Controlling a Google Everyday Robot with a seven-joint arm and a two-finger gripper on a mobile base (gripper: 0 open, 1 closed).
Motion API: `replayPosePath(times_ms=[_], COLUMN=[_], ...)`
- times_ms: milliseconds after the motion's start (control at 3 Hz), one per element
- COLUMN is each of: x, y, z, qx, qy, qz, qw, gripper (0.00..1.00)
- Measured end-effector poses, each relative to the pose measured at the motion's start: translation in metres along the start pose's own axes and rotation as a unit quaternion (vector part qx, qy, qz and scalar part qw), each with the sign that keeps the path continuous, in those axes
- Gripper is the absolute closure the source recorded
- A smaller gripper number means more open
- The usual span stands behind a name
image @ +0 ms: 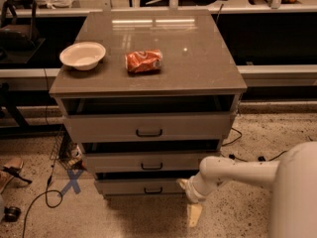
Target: Open bottom drawer
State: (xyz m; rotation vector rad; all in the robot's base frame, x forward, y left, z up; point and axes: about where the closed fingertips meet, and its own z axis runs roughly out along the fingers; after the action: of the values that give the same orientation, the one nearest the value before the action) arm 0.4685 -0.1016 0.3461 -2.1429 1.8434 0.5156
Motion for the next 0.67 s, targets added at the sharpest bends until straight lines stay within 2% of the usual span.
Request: replayPosePath(times_ms=[333, 667], x=[0.033, 0.060], y=[-0.006, -0.018], z=[0.038, 0.067], qx=[0.013, 0.044], qy=[0.019, 0.026], qz=[0.015, 0.028], qw=[0.9996, 0.9983], gripper=[0.00, 0.00])
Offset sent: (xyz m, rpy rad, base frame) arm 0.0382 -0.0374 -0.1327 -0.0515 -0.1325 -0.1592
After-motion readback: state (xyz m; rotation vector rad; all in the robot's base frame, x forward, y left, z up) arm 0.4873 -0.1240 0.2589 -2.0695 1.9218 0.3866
